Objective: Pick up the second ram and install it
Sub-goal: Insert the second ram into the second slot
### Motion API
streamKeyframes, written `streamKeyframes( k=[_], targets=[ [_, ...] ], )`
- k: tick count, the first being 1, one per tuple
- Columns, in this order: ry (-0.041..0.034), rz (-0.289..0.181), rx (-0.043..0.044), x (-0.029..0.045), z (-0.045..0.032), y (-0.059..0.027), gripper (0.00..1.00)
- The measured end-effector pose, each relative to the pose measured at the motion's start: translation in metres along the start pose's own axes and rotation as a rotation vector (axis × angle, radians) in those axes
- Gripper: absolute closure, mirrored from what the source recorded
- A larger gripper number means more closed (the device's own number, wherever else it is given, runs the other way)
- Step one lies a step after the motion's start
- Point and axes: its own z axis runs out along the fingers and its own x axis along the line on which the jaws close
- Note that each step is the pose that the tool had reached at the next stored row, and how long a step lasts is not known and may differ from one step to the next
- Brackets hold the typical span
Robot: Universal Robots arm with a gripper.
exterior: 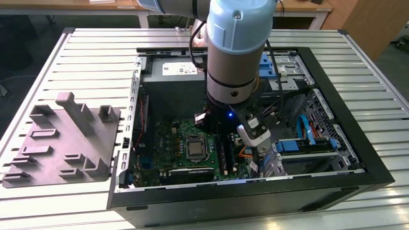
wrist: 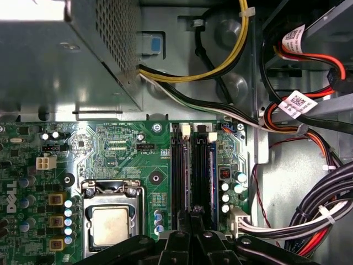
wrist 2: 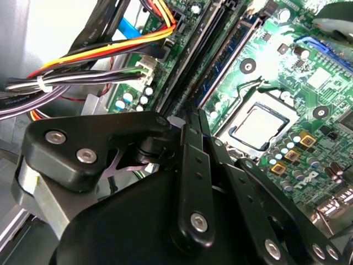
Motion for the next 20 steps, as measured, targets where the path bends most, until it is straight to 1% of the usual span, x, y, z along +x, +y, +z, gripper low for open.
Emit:
streamKeyframes(
  k=[11,13,14,20],
  targets=[
    [-0.0001,0.000,-0.0002,0.0001,0.0016,0.0000,0.89],
    [-0.0008,0.000,-0.0015,0.0000,0.0022,0.0000,0.87],
    [-0.0005,0.000,-0.0014,0.0000,0.0022,0.0000,0.82],
    [0.0000,0.000,0.0000,0.0001,0.0013,-0.0001,0.82]
  ],
)
